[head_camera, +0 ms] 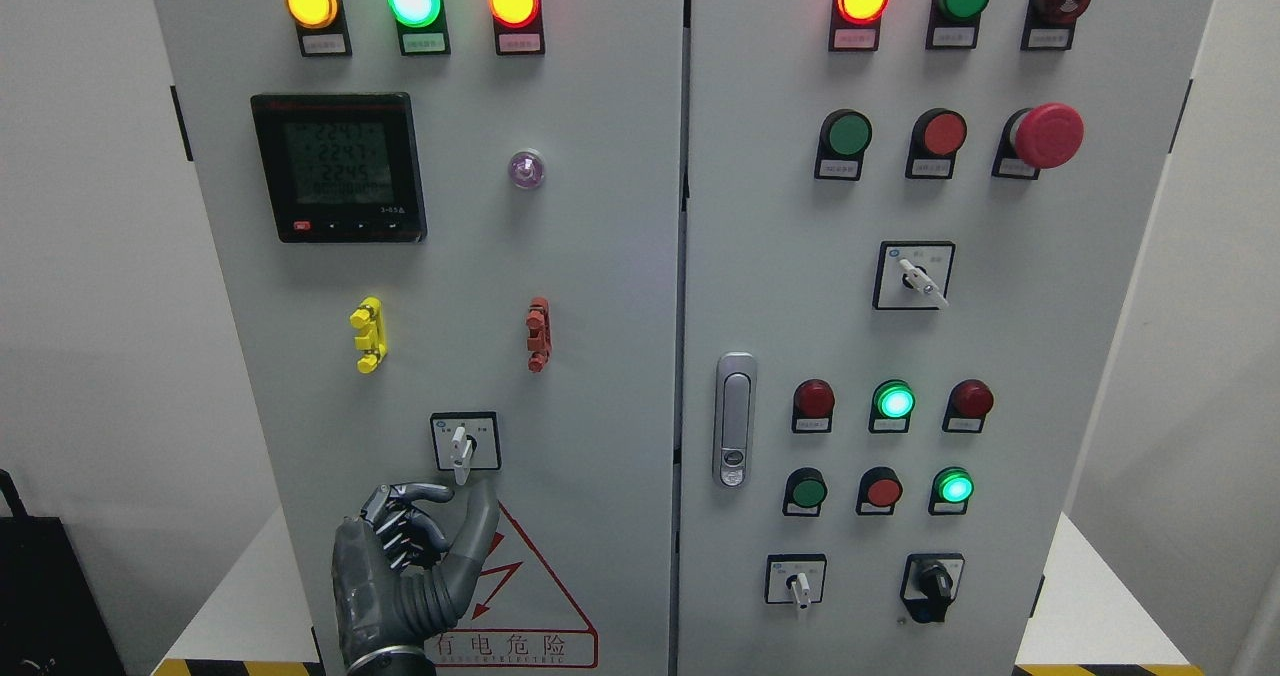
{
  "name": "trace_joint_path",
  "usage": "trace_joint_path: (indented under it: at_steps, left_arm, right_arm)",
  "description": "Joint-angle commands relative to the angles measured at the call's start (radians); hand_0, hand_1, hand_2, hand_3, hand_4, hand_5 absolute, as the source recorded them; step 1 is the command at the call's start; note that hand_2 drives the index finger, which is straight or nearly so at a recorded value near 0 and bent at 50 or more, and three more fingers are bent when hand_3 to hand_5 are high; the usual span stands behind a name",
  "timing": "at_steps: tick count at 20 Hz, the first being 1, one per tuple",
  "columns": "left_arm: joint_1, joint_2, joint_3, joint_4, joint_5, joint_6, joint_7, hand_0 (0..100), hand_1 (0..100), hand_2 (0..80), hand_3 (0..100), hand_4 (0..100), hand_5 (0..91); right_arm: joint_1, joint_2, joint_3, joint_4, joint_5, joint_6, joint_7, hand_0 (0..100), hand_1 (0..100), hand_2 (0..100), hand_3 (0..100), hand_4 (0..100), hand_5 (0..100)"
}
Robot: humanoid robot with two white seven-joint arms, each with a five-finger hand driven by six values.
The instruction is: Turn on light switch 1
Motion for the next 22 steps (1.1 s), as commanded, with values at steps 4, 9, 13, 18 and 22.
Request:
trace_joint_path:
  at_steps: [4,9,13,18,22]
  left_arm:
    - [-0.019,-0.006,0.004,0.001,0.000,0.003,0.006,12,73,56.9,94,92,82.7]
    - [-0.028,-0.009,0.004,0.002,0.008,0.011,0.006,11,73,56.9,94,92,82.6]
    - [-0.034,-0.010,0.004,0.004,0.009,0.020,0.006,11,73,56.9,94,92,82.6]
    - [-0.056,-0.012,0.004,0.005,0.011,0.049,0.004,11,73,56.9,94,92,82.6]
    - [-0.057,-0.012,0.004,0.008,0.014,0.051,0.004,11,72,57.0,94,92,82.6]
  right_arm:
    - [0.000,0.000,0.000,0.000,0.000,0.000,0.000,0,0,0,0,0,0]
    - [0.000,0.000,0.000,0.000,0.000,0.000,0.000,0,0,0,0,0,0]
    - [0.000,0.000,0.000,0.000,0.000,0.000,0.000,0,0,0,0,0,0]
    - [0.000,0.000,0.000,0.000,0.000,0.000,0.000,0,0,0,0,0,0]
    - [0.000,0.000,0.000,0.000,0.000,0.000,0.000,0,0,0,0,0,0]
